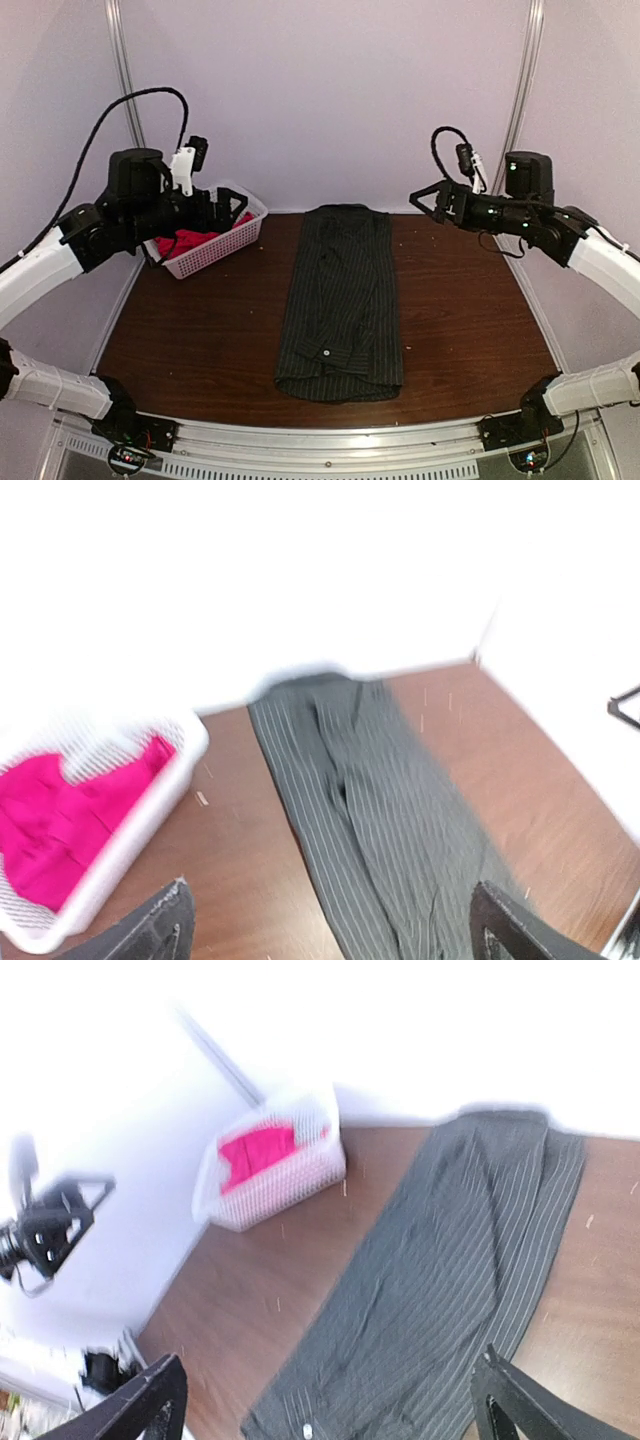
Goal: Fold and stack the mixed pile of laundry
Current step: Pick up the rectangle-folded T-shirt from the center of the board.
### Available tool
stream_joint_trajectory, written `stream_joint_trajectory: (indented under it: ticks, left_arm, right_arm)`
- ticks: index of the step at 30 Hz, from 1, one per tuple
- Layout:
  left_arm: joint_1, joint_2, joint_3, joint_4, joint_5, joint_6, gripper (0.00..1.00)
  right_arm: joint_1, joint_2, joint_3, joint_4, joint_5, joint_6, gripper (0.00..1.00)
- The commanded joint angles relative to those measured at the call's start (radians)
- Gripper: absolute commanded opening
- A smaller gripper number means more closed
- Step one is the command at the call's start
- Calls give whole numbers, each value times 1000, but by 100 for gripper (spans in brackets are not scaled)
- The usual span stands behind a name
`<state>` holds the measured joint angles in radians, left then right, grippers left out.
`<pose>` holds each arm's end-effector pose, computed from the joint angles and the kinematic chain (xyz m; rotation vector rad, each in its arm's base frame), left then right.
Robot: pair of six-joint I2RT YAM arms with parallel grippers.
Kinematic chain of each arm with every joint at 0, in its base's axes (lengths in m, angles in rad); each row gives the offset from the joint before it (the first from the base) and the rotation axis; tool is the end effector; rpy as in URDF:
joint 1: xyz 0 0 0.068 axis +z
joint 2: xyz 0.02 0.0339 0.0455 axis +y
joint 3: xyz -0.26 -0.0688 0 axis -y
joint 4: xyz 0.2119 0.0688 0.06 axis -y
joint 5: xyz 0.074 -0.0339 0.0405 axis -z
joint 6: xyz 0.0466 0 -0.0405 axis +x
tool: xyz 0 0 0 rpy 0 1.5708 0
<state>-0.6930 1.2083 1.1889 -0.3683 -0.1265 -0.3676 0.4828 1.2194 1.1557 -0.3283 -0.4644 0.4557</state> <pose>0.1977 -0.1565 0.3670 0.2397 1.9851 -0.5696 0.2141 0.1358 0.3598 -0.3520 2.0458 1.0524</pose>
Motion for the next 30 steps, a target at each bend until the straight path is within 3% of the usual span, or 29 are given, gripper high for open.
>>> stream_joint_trajectory:
  ticks: [1, 3, 5, 8, 12, 20, 30]
  left_arm:
    - [8, -84, -84, -40, -82, 12, 98]
    - [9, -83, -86, -133, -9, -17, 98]
    - [9, -88, -147, -160, 138, -71, 98]
    - [5, -146, -351, -36, 326, -227, 92]
    - [-1, -209, -558, 60, 406, -414, 86]
    - [-90, -138, -742, 213, 447, -550, 76]
    - [-231, 162, -681, 350, 386, -616, 65]
  right_arm:
    - [-59, -156, -171, 93, 81, 94, 100]
    - [-72, -153, -208, 44, -8, 152, 99]
    - [-59, -124, -239, -26, -120, 187, 87]
    - [13, -161, -357, -7, -150, 268, 80]
    - [46, -230, -558, 76, -184, 432, 78]
    - [174, -217, -810, 309, -168, 614, 74]
    - [237, 47, -810, 473, -207, 581, 62]
